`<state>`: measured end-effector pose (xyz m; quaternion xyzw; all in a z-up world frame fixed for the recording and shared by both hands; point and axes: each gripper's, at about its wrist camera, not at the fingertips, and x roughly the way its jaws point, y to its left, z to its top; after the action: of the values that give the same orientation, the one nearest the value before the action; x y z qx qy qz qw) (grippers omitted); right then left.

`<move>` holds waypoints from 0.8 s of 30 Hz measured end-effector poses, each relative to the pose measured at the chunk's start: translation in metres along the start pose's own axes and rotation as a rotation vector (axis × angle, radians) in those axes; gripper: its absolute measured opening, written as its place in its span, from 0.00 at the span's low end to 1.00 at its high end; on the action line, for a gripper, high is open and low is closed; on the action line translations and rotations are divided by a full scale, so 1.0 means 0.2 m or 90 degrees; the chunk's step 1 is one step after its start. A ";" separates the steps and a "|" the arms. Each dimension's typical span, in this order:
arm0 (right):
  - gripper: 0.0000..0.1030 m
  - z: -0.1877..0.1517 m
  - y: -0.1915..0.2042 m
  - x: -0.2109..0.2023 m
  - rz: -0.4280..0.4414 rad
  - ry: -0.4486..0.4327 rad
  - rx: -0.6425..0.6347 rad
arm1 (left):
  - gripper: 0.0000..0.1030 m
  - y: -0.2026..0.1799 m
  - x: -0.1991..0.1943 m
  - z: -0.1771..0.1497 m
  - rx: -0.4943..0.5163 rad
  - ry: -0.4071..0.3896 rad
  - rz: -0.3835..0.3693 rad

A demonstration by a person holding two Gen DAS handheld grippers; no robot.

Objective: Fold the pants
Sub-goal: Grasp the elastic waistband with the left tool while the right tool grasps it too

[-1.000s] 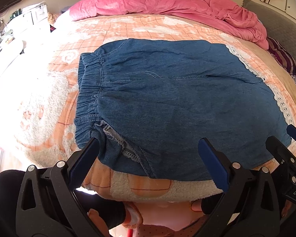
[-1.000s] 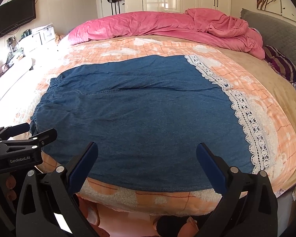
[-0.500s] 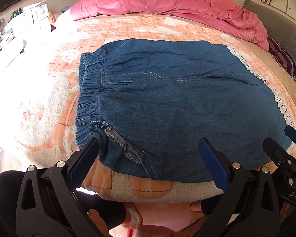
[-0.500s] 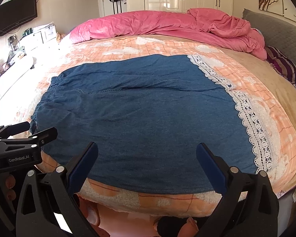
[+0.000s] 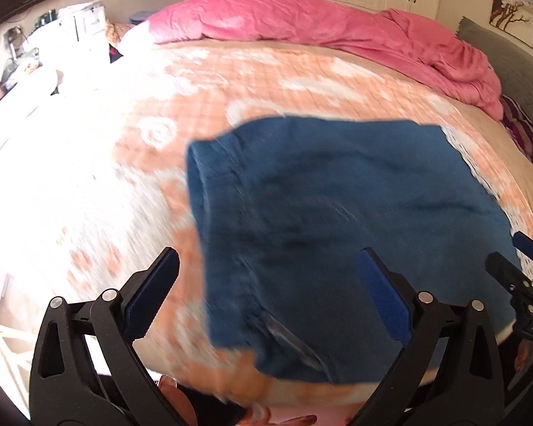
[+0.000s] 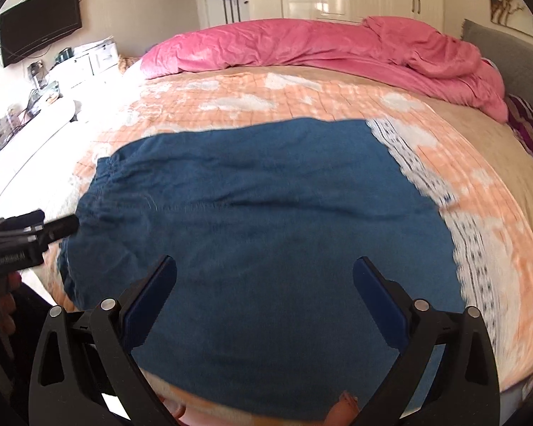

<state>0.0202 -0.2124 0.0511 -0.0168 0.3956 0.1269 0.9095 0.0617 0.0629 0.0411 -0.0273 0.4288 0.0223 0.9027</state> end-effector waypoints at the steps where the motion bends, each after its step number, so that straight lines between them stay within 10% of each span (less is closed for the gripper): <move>1: 0.96 0.04 0.00 0.02 0.009 -0.001 -0.004 | 0.91 0.04 0.02 0.05 -0.005 0.002 0.004; 18: 0.96 0.61 0.14 0.53 0.055 0.021 -0.161 | 0.91 0.36 0.56 0.41 -0.026 0.080 -0.004; 24: 0.96 0.74 0.16 0.76 0.067 0.061 -0.187 | 0.66 0.35 0.69 0.42 -0.015 0.097 -0.057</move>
<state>0.2175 -0.1288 0.0438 -0.1352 0.4158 0.2299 0.8695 0.2095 0.1400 -0.0140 -0.0586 0.4945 -0.0149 0.8671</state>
